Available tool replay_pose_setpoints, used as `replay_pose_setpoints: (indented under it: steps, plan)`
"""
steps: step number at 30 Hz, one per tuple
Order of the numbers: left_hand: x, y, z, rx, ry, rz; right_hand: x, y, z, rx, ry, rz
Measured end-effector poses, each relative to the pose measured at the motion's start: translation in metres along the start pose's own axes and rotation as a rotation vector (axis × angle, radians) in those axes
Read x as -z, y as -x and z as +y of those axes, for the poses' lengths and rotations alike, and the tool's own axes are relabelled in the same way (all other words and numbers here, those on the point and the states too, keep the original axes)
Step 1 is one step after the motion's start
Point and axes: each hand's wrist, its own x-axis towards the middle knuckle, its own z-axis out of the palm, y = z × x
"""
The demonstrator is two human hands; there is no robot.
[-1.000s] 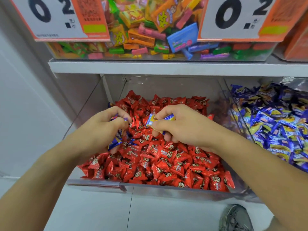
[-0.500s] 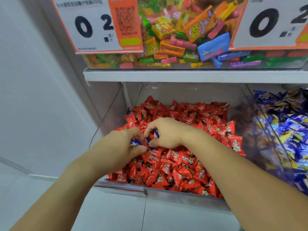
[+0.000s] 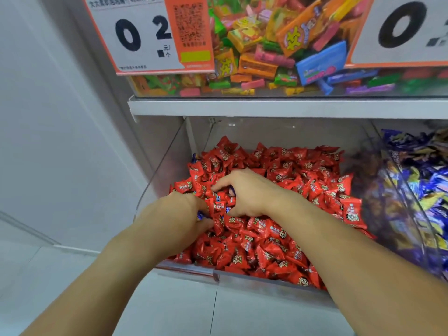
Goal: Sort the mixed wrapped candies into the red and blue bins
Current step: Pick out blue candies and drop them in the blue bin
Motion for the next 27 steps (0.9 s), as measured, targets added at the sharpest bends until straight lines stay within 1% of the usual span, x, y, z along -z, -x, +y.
replay_pose_setpoints:
  steps: [5,8,11,16,19,21,24,27]
  plan:
    - [0.001,-0.001,0.000,0.002,0.025,-0.024,-0.006,-0.002,0.001,-0.015,0.116,0.037]
    - [0.002,-0.001,0.000,0.006,0.051,-0.023,-0.005,-0.001,0.004,-0.024,0.132,0.039]
    - [0.003,-0.001,0.002,0.022,0.077,0.047,0.001,0.006,0.005,-0.041,0.067,0.050]
    - [0.009,-0.001,0.009,0.125,0.189,0.229,0.025,0.024,-0.001,-0.069,0.001,0.164]
    - [0.016,0.001,0.015,0.122,0.263,0.259,0.040,0.044,-0.006,-0.058,0.012,0.188]
    - [0.019,0.002,0.018,0.064,0.377,0.238,0.046,0.060,-0.008,-0.014,-0.008,0.204]
    - [0.017,-0.001,0.026,-0.103,0.574,0.157,0.049,0.077,-0.007,0.058,-0.088,0.225]
    - [0.014,-0.004,0.037,-0.205,0.690,0.086,0.053,0.091,-0.001,0.027,-0.094,0.202]
